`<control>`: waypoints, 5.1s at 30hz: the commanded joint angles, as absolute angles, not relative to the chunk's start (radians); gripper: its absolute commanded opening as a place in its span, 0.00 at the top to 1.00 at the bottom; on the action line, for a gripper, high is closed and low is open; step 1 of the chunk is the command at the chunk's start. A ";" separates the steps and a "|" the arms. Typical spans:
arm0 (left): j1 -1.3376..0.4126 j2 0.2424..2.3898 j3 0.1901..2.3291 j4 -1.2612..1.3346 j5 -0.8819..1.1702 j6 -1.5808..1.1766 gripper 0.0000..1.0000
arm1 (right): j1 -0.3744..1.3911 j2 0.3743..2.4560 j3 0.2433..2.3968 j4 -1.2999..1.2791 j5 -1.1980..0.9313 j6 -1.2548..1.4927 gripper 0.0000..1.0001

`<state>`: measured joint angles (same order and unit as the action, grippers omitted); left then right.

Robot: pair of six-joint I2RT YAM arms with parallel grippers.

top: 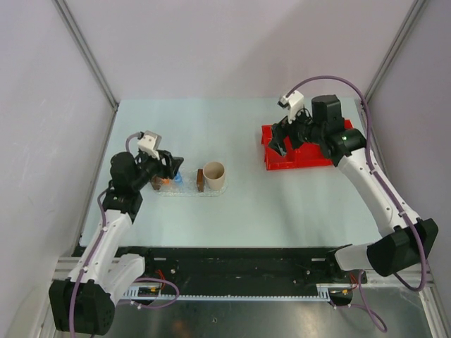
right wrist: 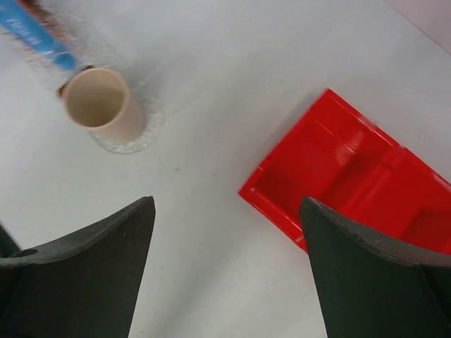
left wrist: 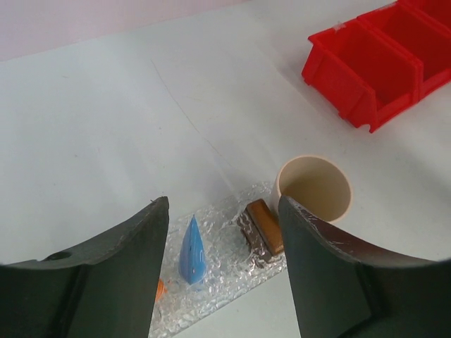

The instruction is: Prepare toiletry sets of a toothbrush and toothpaste on the tray

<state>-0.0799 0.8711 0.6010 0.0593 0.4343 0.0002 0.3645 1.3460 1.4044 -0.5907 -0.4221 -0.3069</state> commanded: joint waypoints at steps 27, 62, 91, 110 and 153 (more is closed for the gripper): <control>-0.069 0.910 0.861 -0.078 0.558 0.071 0.18 | -0.124 1.649 1.401 -0.479 0.015 -0.258 0.28; -0.069 0.933 0.854 -0.078 0.561 0.097 0.17 | -0.176 1.957 1.477 -0.437 0.058 -0.287 0.50; -0.071 0.927 0.848 -0.077 0.551 0.098 0.17 | -0.176 2.020 1.523 -0.465 0.048 -0.288 0.74; -0.071 0.920 0.853 -0.078 0.543 0.097 0.16 | -0.184 1.936 1.572 -0.548 0.022 -0.299 0.91; -0.804 1.090 1.107 -0.284 0.066 0.949 0.15 | 0.387 1.658 1.836 -1.221 -0.682 -0.518 1.00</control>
